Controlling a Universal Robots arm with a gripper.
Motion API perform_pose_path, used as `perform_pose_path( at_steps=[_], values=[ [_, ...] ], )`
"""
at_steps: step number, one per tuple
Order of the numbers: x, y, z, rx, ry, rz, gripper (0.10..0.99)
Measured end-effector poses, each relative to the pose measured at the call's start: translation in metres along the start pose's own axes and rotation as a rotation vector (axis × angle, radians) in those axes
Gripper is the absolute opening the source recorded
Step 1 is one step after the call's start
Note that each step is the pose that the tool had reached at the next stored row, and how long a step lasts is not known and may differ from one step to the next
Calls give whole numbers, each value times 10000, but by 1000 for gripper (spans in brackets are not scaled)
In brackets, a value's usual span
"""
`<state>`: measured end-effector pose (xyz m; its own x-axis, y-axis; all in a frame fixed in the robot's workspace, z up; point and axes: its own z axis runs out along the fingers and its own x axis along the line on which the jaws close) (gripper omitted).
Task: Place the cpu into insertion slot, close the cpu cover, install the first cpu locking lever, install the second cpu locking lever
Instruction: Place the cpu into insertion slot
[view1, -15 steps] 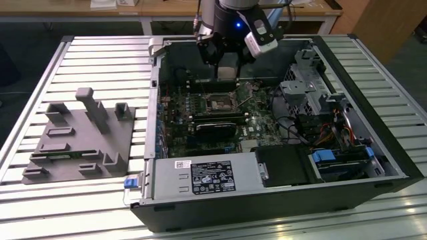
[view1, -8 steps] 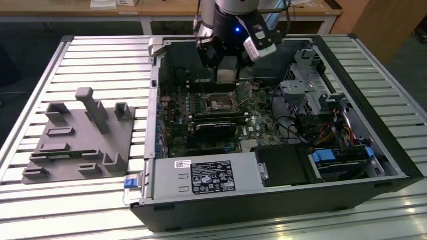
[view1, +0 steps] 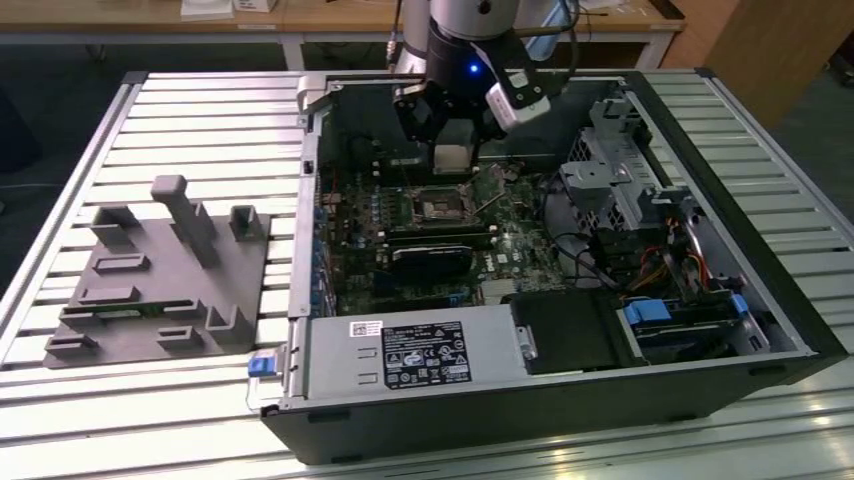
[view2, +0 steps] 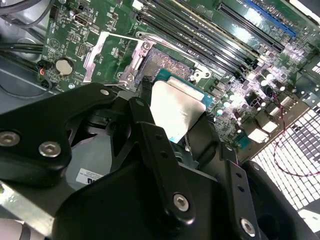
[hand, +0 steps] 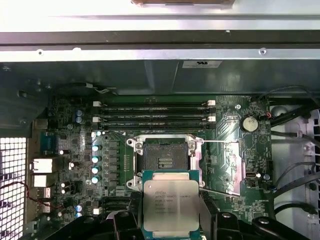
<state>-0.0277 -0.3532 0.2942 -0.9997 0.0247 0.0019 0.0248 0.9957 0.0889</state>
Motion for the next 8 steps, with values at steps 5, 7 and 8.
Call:
perform_pose_path(
  at_steps=[5,7,8],
  values=[
    [0,-4,45,0,0,0,537],
    [0,-6,61,0,0,0,537],
    [0,-6,70,0,0,0,537]
  ],
)
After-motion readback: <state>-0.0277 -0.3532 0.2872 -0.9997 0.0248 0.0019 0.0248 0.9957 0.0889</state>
